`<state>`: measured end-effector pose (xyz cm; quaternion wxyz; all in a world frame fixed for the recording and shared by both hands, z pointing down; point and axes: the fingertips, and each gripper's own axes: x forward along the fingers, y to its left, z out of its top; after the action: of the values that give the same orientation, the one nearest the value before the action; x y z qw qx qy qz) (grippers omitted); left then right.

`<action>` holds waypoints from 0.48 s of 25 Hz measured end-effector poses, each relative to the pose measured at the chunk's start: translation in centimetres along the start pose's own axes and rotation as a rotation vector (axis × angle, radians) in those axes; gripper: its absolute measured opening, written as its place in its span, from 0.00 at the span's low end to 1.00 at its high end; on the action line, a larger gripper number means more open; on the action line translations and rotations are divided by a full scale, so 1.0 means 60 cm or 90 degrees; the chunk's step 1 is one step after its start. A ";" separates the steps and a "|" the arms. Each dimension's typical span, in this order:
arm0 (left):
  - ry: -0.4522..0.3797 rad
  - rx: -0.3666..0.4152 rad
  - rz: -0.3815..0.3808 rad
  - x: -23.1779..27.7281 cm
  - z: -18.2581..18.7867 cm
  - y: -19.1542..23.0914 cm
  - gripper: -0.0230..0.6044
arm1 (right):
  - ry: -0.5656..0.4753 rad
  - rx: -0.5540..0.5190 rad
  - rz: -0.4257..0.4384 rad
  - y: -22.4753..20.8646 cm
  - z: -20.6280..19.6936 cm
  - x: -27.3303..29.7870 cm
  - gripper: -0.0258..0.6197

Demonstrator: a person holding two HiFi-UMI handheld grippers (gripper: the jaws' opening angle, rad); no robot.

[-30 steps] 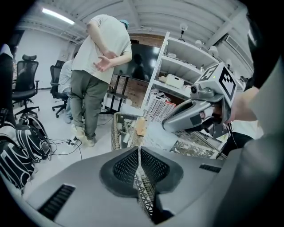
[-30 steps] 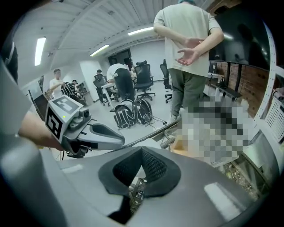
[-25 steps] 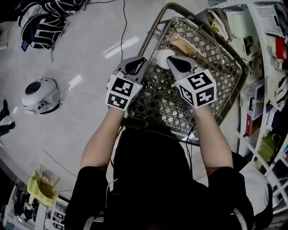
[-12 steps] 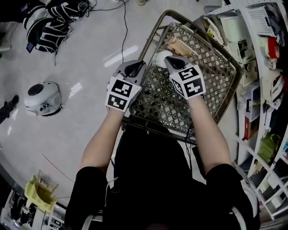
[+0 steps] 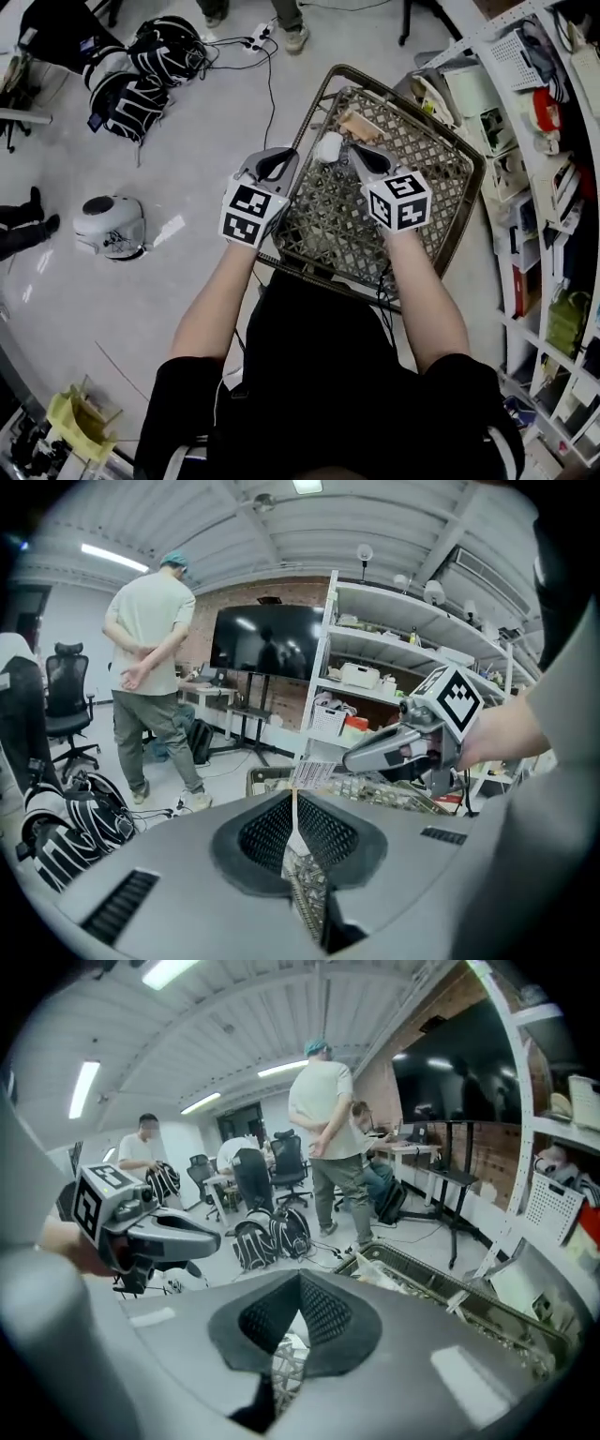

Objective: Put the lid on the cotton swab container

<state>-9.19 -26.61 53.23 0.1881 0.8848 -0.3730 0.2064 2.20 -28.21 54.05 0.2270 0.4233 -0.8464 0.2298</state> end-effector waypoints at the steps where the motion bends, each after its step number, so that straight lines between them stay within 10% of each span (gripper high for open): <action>1: -0.003 0.004 0.001 -0.009 0.009 -0.003 0.07 | -0.011 0.012 -0.001 -0.001 0.009 -0.013 0.06; 12: -0.056 0.026 0.018 -0.094 0.104 -0.054 0.07 | -0.110 0.020 -0.004 0.007 0.079 -0.162 0.06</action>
<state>-8.99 -24.22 44.54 0.1507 0.8911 -0.3894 0.1777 6.18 -24.77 44.59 0.1475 0.4480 -0.8576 0.2050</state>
